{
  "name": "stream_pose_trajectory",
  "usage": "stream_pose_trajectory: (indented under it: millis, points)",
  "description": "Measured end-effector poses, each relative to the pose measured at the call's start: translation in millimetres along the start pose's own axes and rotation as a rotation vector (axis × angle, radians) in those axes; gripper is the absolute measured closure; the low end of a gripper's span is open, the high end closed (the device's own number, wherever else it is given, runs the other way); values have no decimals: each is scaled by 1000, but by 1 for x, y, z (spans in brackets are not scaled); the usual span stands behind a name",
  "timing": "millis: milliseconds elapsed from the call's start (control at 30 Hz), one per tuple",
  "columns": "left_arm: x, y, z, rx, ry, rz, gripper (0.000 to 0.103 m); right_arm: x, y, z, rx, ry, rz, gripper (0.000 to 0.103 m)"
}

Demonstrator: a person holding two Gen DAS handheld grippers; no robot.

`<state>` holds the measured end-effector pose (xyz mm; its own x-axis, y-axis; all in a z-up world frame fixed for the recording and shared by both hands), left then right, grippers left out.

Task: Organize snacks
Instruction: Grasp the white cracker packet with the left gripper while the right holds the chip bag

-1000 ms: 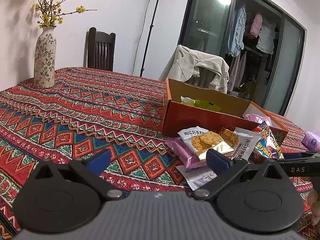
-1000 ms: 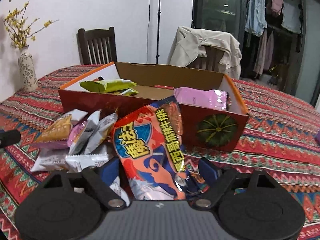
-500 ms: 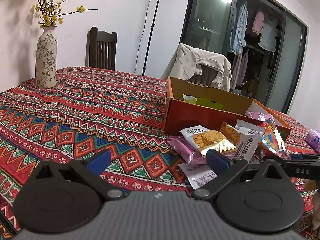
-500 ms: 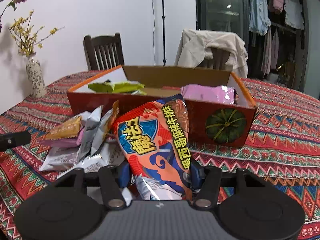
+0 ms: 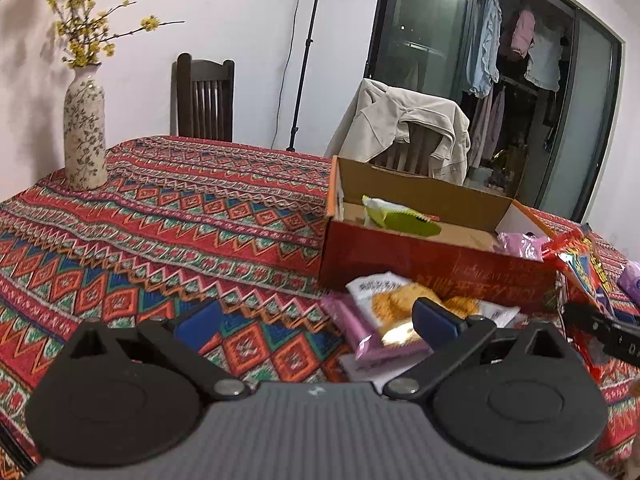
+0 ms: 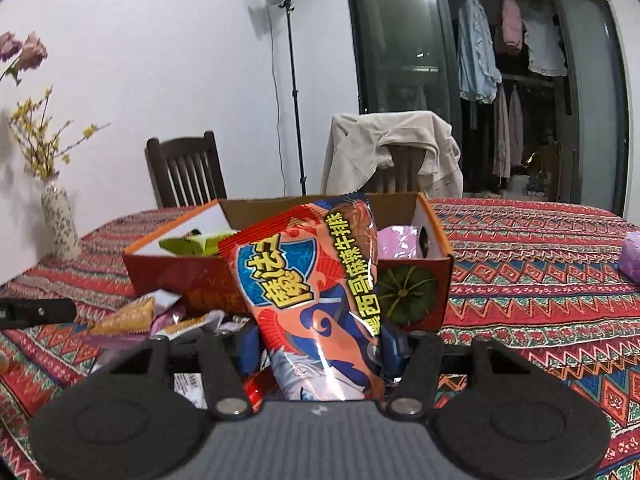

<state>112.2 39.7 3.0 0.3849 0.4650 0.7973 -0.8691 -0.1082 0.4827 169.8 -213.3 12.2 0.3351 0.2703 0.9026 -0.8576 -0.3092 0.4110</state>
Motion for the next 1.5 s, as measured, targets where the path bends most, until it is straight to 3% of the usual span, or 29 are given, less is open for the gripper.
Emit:
stream_pose_trajectory:
  millis: [267,633,733,800,900,1067,1500]
  points:
    - [6,-27,33,13,-10,-52,0,-1,5,9,-28,-42,28,47]
    - [-12,-58,66,64,-82,-99,1,-3,7,10,-33,-51,39,47]
    - [-14,-62,64,80,-69,-117,13,-4,8,10,-29,-52,38,47]
    - [-13,-64,61,60,-46,-142,33,-3,7,10,-28,-53,36,47]
    - [-13,-62,56,52,-27,-145,41,-3,6,11,-31,-57,32,47]
    - [-11,-55,48,35,5,-140,49,-3,6,11,-28,-60,37,47]
    - [-4,-19,42,-8,4,-64,50,-4,9,13,-35,-71,76,47]
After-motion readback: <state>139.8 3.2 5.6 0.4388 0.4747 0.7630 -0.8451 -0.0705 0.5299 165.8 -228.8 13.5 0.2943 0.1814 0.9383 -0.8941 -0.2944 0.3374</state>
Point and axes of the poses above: each gripper's, at about its wrist camera, not at the fingertips, and y roughly against the way its jaws point, z to its right, x to its top, the point moved 2 cm from there along -y, roughly the way its jaws point, and after that the axes turned 15 degrees about y, right-handed, at the moved point
